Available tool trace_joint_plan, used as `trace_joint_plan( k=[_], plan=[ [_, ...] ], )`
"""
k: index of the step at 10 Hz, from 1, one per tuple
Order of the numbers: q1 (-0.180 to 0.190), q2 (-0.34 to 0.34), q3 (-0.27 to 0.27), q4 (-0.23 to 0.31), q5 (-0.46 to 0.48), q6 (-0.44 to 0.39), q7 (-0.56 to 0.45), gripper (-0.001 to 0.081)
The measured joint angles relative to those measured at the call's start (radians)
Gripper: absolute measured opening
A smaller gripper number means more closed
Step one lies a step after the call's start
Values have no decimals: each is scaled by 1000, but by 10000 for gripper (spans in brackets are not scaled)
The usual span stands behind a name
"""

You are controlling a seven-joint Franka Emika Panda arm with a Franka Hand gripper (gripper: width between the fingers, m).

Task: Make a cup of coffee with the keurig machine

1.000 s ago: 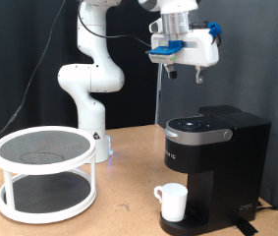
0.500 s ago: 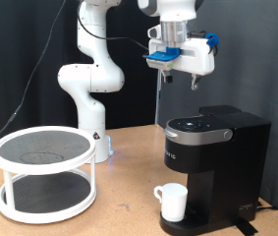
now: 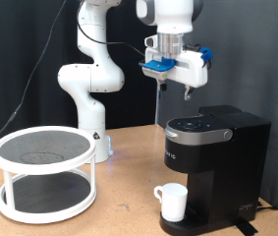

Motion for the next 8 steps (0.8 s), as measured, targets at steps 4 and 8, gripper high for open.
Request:
trace_joint_plan(
  k=[4,8],
  plan=[
    [0,2,9,-64,-25,65,17,734],
    [0,2,24,-102,-26,97,17,734]
  ],
)
